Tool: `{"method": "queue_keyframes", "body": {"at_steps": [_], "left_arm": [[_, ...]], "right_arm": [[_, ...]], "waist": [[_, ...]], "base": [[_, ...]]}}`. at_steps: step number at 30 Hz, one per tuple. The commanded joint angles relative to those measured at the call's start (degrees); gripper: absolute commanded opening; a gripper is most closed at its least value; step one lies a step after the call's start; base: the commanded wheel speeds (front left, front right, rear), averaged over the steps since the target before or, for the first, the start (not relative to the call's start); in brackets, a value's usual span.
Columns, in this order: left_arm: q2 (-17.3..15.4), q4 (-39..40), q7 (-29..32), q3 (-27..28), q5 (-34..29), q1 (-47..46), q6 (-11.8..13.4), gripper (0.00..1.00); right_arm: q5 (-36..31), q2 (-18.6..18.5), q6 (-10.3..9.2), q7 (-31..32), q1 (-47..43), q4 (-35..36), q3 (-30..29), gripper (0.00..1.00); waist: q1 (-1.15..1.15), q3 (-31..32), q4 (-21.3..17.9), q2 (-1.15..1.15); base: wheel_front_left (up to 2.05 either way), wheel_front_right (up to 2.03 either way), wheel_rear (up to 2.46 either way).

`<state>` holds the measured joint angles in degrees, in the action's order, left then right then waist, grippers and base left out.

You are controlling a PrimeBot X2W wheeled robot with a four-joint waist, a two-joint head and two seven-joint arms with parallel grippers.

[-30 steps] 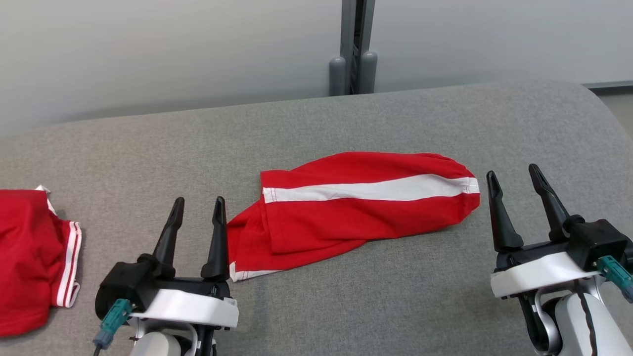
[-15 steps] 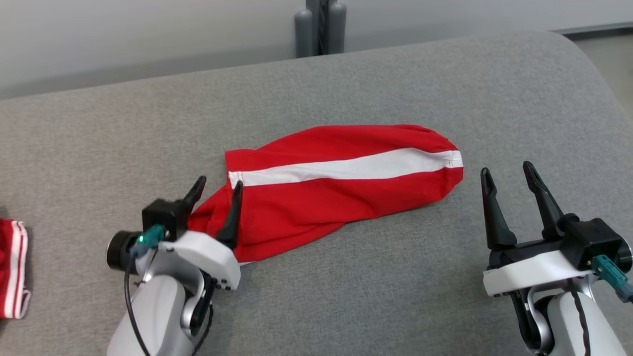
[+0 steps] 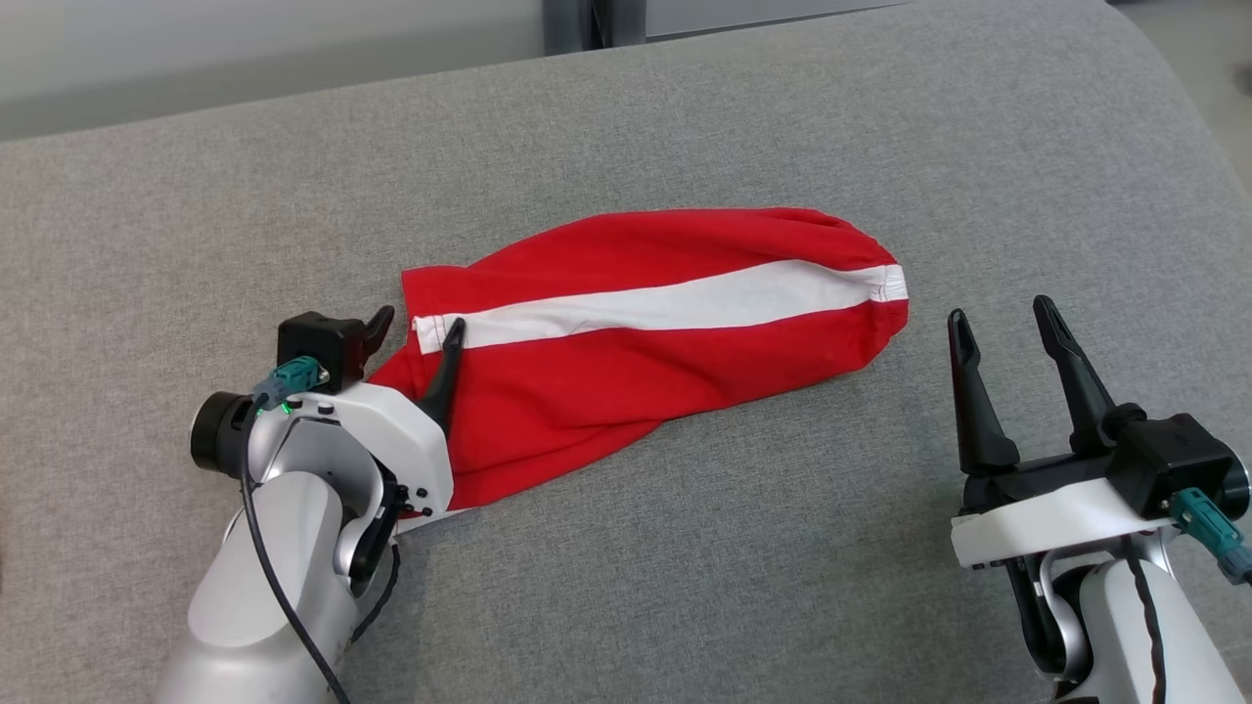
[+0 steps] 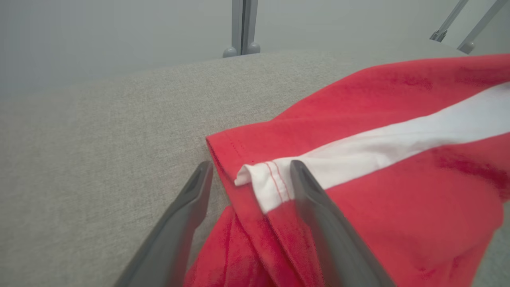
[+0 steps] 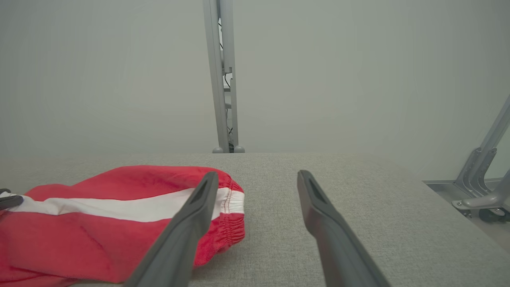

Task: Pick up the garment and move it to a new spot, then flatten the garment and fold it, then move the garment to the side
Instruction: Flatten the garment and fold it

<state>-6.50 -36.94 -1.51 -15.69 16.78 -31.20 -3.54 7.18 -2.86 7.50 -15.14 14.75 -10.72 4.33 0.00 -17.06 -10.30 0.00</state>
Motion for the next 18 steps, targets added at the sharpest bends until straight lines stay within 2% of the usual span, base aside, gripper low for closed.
{"method": "queue_keyframes", "body": {"at_steps": [1,12,13,14,15,18], "left_arm": [[-0.2,-0.4,0.2,0.0,0.3,-0.7,-0.3,1.00],[-0.1,-1.5,0.9,-2.1,0.9,-1.3,-1.5,1.00],[-0.1,-1.5,1.0,-2.3,0.9,-1.4,-1.7,0.79],[-0.1,-1.4,1.0,-2.5,1.0,-1.4,-1.8,0.39],[0.0,-1.4,1.1,-2.7,1.2,-1.5,-2.0,0.03],[-0.1,-1.1,0.8,-3.1,1.4,-1.5,-2.1,0.00]], "right_arm": [[0.4,-0.1,-0.01,-0.1,0.4,0.0,0.0,1.00],[0.9,-0.2,-0.01,-0.1,1.0,-0.4,0.5,1.00],[1.0,-0.2,-0.01,-0.1,1.1,-0.5,0.5,1.00],[1.0,-0.2,-0.01,-0.1,1.2,-0.5,0.6,1.00],[1.0,-0.2,-0.01,-0.1,1.2,-0.4,0.6,1.00],[0.9,-0.2,-0.01,-0.1,1.0,-0.4,0.5,1.00]], "waist": [[0.00,-0.1,0.1,0.00],[0.00,-0.1,0.7,0.00],[0.00,-0.1,0.7,0.00],[0.00,-0.1,0.7,0.00],[0.00,-0.1,0.7,0.00],[0.00,0.0,0.8,0.00]], "base": [[0.00,0.00,0.00],[0.00,0.00,0.00],[0.00,0.00,0.00],[0.00,0.00,0.00],[0.00,0.00,0.00],[0.00,0.00,0.00]]}}
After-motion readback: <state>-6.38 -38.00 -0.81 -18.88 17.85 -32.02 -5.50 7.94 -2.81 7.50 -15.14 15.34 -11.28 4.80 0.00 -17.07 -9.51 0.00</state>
